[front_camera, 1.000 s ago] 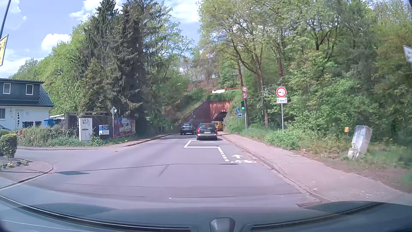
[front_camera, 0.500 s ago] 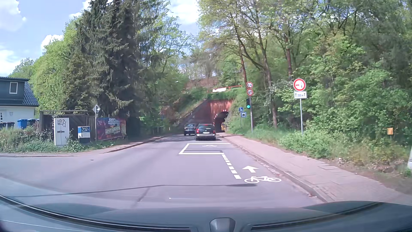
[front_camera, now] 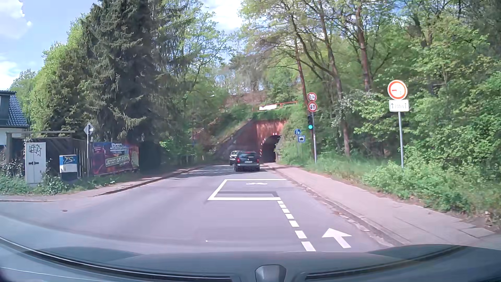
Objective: Follow the waypoints while adhering to traffic rules and regulations
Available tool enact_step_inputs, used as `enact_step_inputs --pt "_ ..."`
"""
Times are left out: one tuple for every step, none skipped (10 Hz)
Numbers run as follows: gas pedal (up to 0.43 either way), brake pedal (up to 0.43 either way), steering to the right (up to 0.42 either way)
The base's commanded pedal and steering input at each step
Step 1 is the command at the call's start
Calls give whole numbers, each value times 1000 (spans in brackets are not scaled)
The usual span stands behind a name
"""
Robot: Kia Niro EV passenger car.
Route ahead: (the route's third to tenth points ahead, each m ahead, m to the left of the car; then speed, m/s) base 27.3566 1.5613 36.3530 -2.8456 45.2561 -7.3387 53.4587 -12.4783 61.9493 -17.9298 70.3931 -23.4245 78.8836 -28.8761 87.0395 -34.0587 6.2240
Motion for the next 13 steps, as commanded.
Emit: enact_step_inputs --pt "130 0 -6" --pt "118 0 -5" --pt "87 0 -6" --pt "59 0 -5" --pt "59 0 -5" --pt "59 0 -5" --pt "67 0 -6" --pt "79 0 -6" --pt "87 0 -5" --pt "87 0 -6" --pt "87 0 -8" --pt "87 0 -10" --pt "47 0 -11"
